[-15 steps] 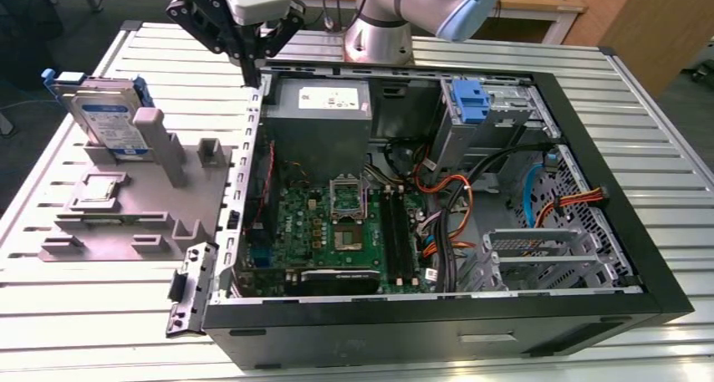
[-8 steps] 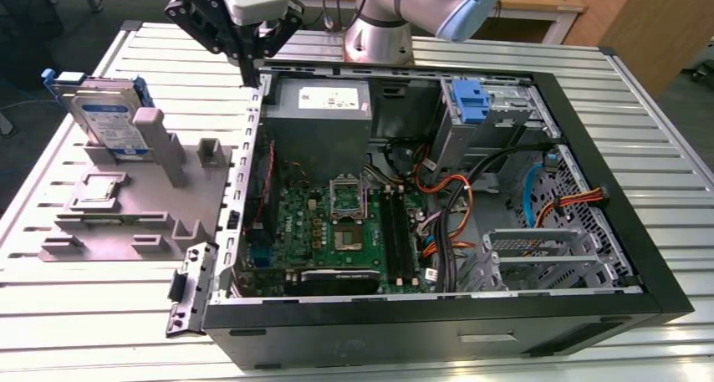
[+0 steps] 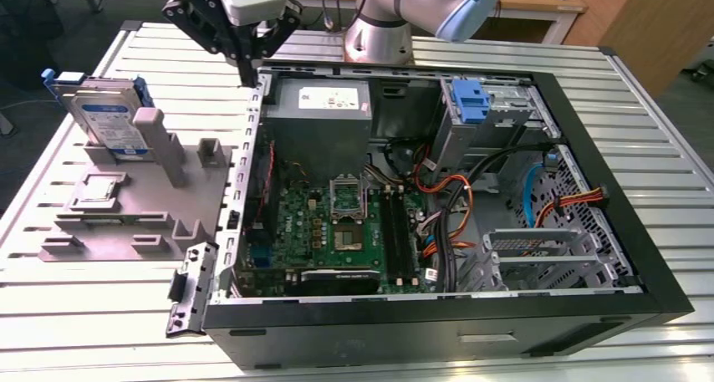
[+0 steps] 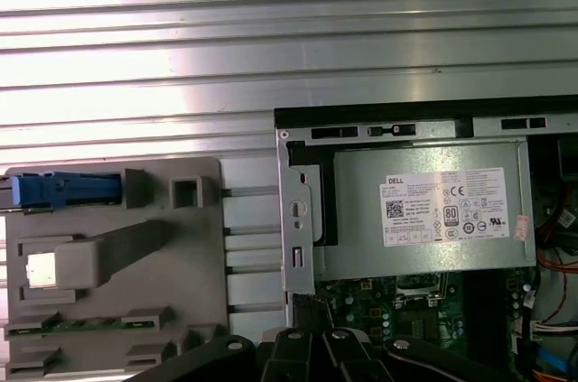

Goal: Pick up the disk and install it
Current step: 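Reach for the disk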

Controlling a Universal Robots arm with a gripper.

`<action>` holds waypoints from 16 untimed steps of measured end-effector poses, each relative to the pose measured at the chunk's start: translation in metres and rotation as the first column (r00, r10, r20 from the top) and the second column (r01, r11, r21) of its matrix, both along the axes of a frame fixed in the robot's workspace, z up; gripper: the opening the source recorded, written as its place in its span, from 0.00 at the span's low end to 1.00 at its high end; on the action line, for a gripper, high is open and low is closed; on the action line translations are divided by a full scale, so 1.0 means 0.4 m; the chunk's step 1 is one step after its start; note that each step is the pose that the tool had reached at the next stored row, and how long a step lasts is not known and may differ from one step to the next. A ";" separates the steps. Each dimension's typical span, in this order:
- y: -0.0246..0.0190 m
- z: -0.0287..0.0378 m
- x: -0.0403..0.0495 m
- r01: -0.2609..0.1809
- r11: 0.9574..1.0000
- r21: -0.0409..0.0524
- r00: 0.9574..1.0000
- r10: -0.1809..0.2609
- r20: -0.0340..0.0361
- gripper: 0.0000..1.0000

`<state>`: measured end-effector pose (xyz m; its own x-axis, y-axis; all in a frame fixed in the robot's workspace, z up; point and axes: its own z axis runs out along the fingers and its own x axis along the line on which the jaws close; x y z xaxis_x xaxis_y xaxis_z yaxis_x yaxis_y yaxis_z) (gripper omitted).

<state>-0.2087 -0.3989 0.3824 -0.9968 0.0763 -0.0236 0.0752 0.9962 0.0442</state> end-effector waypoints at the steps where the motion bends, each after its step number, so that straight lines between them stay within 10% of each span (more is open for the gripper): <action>1: 0.000 0.000 -0.001 0.000 1.000 0.000 1.000 0.000 0.000 0.10; 16: 0.000 -0.013 -0.053 0.000 1.000 0.000 1.000 0.000 0.000 0.10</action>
<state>-0.2300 -0.3989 0.3771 -0.9968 0.0762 -0.0236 0.0751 0.9962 0.0442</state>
